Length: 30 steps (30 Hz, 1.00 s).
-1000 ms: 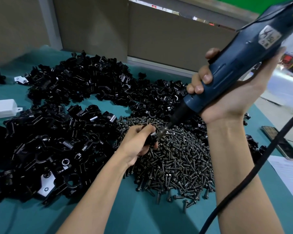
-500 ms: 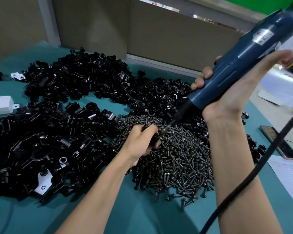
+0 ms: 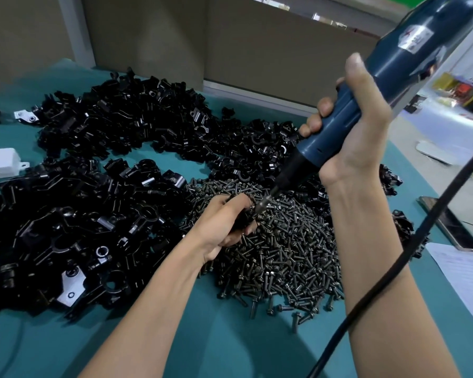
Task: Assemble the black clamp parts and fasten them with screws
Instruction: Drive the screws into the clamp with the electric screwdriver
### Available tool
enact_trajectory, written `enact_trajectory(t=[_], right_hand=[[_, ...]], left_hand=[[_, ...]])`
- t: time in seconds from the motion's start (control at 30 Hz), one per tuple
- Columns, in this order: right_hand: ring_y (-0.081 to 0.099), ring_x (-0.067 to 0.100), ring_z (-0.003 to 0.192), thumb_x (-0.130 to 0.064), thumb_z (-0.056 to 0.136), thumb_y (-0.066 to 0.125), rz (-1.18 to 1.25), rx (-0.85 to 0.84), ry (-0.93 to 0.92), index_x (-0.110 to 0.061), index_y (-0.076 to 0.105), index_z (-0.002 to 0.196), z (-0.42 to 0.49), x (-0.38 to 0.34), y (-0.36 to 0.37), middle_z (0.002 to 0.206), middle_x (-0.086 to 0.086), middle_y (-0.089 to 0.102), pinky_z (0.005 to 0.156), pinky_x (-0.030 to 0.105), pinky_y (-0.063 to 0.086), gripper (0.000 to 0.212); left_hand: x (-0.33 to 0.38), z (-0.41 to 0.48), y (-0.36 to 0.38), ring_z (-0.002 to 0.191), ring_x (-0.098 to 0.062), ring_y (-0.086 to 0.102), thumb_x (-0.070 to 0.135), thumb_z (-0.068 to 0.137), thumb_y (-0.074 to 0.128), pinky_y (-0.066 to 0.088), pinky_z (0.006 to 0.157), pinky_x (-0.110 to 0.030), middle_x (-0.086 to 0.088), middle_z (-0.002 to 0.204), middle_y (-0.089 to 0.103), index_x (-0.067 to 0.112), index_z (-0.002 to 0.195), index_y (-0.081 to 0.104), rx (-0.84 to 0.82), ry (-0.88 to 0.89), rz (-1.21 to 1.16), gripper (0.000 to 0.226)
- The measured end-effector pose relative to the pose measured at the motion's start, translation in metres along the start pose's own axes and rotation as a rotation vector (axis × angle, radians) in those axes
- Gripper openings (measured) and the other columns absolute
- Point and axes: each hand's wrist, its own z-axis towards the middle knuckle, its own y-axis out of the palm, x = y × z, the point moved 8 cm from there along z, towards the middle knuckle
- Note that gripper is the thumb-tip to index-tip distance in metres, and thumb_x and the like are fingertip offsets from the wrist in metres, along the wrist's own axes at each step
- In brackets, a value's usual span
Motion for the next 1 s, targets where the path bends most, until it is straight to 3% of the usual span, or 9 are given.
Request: enact_trajectory(t=[0.1, 0.27, 0.4, 0.57, 0.83, 1.0], right_hand=[[0.043, 0.017, 0.044, -0.024, 0.084, 0.067, -0.031, 0.016, 0.014, -0.009, 0.042, 0.098, 0.0015, -0.0026, 0.0001, 0.059, 0.002, 0.045, 0.047, 0.026, 0.04, 0.033], [0.043, 0.017, 0.044, -0.023, 0.087, 0.067, -0.041, 0.005, 0.036, -0.01, 0.046, 0.092, 0.0029, -0.0028, 0.0006, 0.057, 0.002, 0.047, 0.048, 0.026, 0.041, 0.026], [0.042, 0.017, 0.044, -0.021, 0.085, 0.066, -0.044, 0.01, 0.039, -0.013, 0.045, 0.083, 0.0054, -0.0028, 0.0004, 0.057, 0.002, 0.046, 0.048, 0.026, 0.04, 0.022], [0.042, 0.017, 0.045, -0.019, 0.087, 0.065, -0.029, 0.021, 0.042, -0.013, 0.044, 0.084, 0.0068, 0.0017, -0.0039, 0.059, 0.003, 0.045, 0.049, 0.026, 0.04, 0.022], [0.04, 0.017, 0.044, -0.012, 0.084, 0.06, -0.011, 0.038, 0.035, -0.013, 0.045, 0.076, 0.0077, 0.0016, -0.0056, 0.057, 0.004, 0.042, 0.048, 0.026, 0.038, 0.017], [0.041, 0.017, 0.045, -0.015, 0.088, 0.061, -0.032, -0.022, 0.015, -0.008, 0.045, 0.092, 0.0051, 0.0002, 0.0001, 0.059, 0.004, 0.043, 0.048, 0.026, 0.039, 0.018]], left_hand=[[0.0004, -0.0003, 0.0006, 0.029, -0.012, 0.02, 0.012, 0.098, 0.044, 0.012, 0.034, -0.017, -0.013, 0.057, 0.055, 0.02, 0.052, 0.046, 0.002, 0.006, 0.001, 0.046], [-0.0002, -0.0014, 0.0045, 0.03, -0.012, 0.02, 0.013, 0.097, 0.043, 0.013, 0.034, -0.018, -0.011, 0.056, 0.056, 0.023, 0.048, 0.047, -0.031, -0.009, 0.02, 0.051], [0.0014, -0.0015, 0.0013, 0.03, -0.013, 0.021, 0.014, 0.097, 0.045, 0.015, 0.033, -0.018, -0.01, 0.055, 0.056, 0.022, 0.05, 0.048, -0.002, -0.001, 0.037, 0.047], [-0.0007, 0.0003, -0.0033, 0.029, -0.011, 0.021, 0.015, 0.098, 0.045, 0.014, 0.031, -0.02, -0.008, 0.055, 0.055, 0.01, 0.071, 0.042, 0.034, -0.022, 0.07, 0.028], [-0.0035, 0.0023, -0.0013, 0.03, -0.012, 0.021, 0.018, 0.095, 0.048, 0.016, 0.031, -0.02, -0.009, 0.055, 0.057, 0.01, 0.071, 0.042, 0.012, -0.023, 0.082, 0.026], [-0.0043, 0.0034, 0.0001, 0.03, -0.014, 0.019, 0.027, 0.079, 0.052, 0.015, 0.032, -0.02, -0.011, 0.056, 0.057, 0.013, 0.067, 0.042, -0.002, -0.026, 0.061, 0.022]])
